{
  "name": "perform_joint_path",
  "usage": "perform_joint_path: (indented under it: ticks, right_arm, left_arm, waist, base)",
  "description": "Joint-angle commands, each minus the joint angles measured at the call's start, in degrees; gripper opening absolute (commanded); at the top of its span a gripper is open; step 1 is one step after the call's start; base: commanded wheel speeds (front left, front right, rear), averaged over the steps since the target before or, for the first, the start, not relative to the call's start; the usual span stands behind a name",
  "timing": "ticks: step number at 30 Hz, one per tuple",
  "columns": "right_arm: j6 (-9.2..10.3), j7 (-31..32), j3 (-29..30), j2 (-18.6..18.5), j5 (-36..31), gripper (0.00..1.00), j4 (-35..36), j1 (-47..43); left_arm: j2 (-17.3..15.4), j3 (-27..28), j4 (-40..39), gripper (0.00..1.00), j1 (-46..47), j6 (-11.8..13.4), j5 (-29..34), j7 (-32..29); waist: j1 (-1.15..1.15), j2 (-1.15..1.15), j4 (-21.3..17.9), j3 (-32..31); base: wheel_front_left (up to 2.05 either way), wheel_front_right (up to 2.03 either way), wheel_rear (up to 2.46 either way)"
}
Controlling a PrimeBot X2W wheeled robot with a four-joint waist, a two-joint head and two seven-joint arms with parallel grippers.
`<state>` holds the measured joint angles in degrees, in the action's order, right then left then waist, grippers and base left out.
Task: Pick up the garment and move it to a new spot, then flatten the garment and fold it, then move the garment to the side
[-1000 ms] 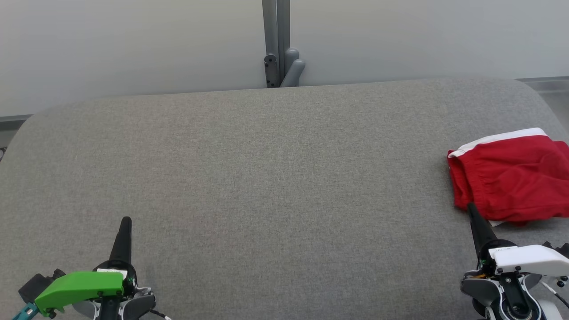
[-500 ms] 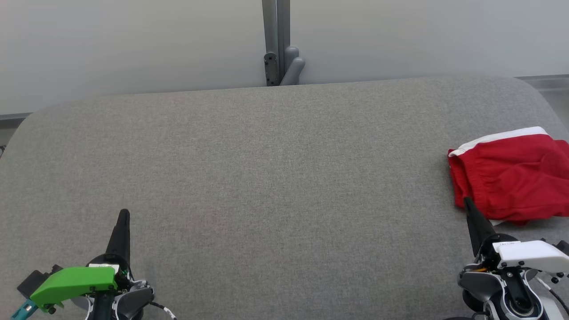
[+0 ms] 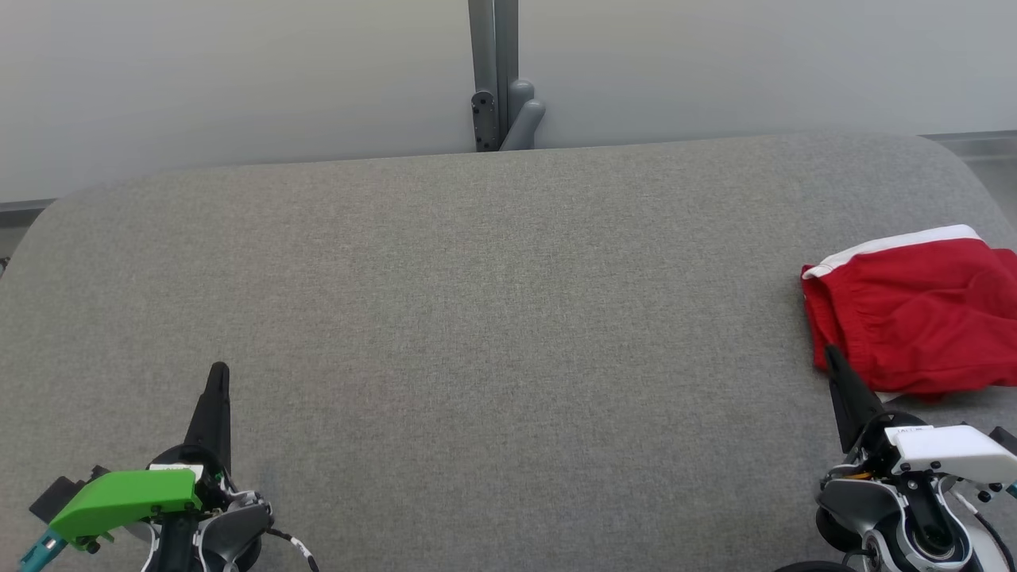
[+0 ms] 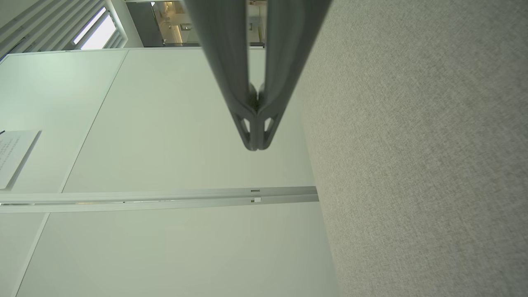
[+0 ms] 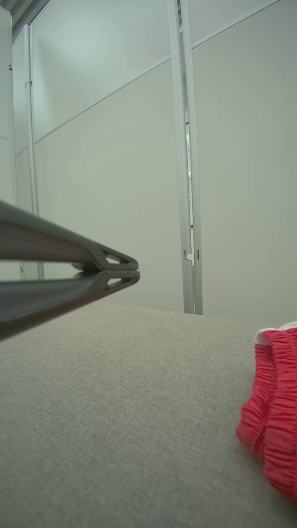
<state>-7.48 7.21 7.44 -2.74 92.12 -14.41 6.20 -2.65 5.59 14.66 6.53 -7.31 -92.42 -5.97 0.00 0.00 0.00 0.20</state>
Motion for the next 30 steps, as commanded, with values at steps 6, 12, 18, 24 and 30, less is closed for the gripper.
perform_joint_path:
  ticks: [6,12,18,24,30]
  right_arm:
    - [-0.02,0.1,0.0,-0.3,0.3,0.00,0.1,0.7]
    - [-0.02,0.1,0.0,-0.3,0.3,0.00,0.1,0.7]
    - [-0.02,0.1,0.0,-0.3,0.3,0.00,0.1,0.7]
    - [-0.02,0.1,0.0,-0.3,0.3,0.00,0.1,0.7]
    - [-0.02,0.1,0.0,-0.3,0.3,0.00,0.1,0.7]
  left_arm:
    - [-0.4,0.2,-0.2,0.00,0.6,-0.4,-0.1,-0.1]
    - [-0.4,0.2,-0.2,0.00,0.6,-0.4,-0.1,-0.1]
    - [-0.4,0.2,-0.2,0.00,0.6,-0.4,-0.1,-0.1]
    - [-0.4,0.2,-0.2,0.00,0.6,-0.4,-0.1,-0.1]
    - [-0.4,0.2,-0.2,0.00,0.6,-0.4,-0.1,-0.1]
  waist:
    - [0.00,0.00,0.0,0.0]
    - [0.00,0.00,0.0,0.0]
    - [0.00,0.00,0.0,0.0]
    - [0.00,0.00,0.0,0.0]
    - [0.00,0.00,0.0,0.0]
  base:
    - [0.00,0.00,0.00]
    - [0.00,0.00,0.00]
    - [0.00,0.00,0.00]
    - [0.00,0.00,0.00]
    - [0.00,0.00,0.00]
